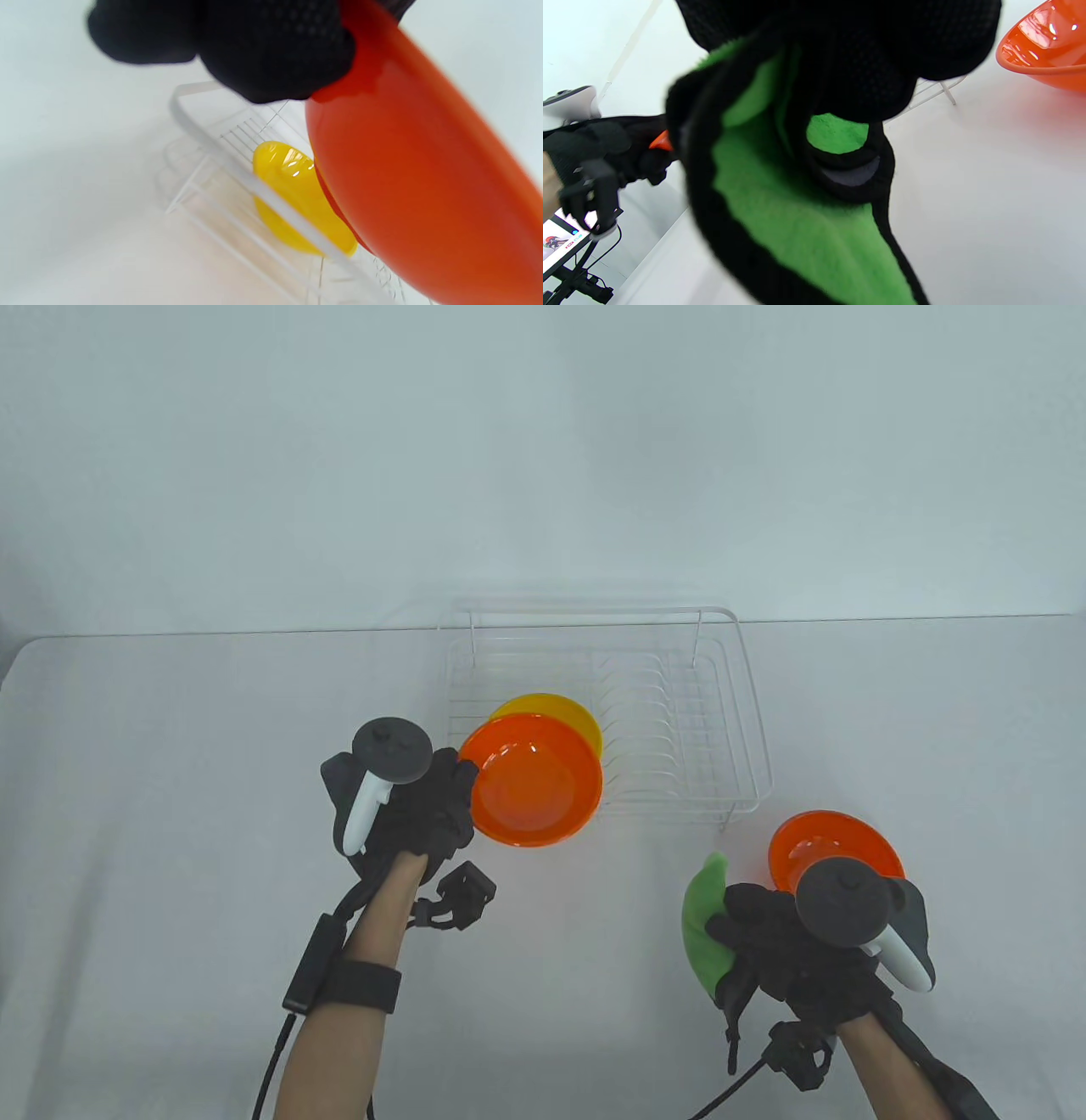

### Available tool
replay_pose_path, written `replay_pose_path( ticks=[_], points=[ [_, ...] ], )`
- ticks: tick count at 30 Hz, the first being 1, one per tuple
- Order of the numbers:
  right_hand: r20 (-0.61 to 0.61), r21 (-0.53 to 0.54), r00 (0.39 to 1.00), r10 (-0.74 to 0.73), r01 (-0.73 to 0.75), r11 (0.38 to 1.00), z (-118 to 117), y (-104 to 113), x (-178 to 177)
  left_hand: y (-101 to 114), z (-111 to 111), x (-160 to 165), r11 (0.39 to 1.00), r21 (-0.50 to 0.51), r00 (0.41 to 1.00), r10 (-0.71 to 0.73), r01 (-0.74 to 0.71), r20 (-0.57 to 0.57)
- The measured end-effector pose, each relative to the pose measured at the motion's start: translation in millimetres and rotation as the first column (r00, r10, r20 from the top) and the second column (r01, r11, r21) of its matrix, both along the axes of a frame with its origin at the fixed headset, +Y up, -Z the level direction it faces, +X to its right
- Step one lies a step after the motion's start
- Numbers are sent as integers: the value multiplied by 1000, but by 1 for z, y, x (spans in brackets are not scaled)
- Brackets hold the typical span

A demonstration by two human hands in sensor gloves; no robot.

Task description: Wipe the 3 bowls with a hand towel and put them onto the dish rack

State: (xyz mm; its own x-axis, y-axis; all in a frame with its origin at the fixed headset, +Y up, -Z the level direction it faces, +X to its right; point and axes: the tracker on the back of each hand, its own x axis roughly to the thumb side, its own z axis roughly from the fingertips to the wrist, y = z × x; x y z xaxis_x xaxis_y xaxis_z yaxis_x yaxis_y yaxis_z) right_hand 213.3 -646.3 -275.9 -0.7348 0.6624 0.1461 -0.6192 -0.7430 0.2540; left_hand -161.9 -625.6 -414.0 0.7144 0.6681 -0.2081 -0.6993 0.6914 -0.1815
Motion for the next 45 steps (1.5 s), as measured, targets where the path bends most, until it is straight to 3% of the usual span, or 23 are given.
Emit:
replay_pose_path(
  ticks=[5,9,17,32,42,45],
  points=[
    [-4,-8,1000,-4,4,1000,0,0,0,1,-32,10,999,-29,999,36,-37,-36],
    [-10,-13,1000,0,-1,1000,0,0,0,-6,-55,20,998,-66,997,-27,23,-70],
    [-10,-21,1000,-3,2,1000,-1,-1,0,-30,-82,25,986,-147,990,-100,84,-103],
    [-16,-29,1000,14,-15,999,-2,-2,-1,-58,-98,33,964,-232,987,-145,127,-62],
    [-18,-35,1000,9,-10,999,-2,-3,-1,-57,-96,33,956,-232,979,-195,178,-54],
    [-18,-35,1000,11,-12,999,-2,-3,-1,-56,-96,34,933,-237,958,-286,272,-25]
  ],
)
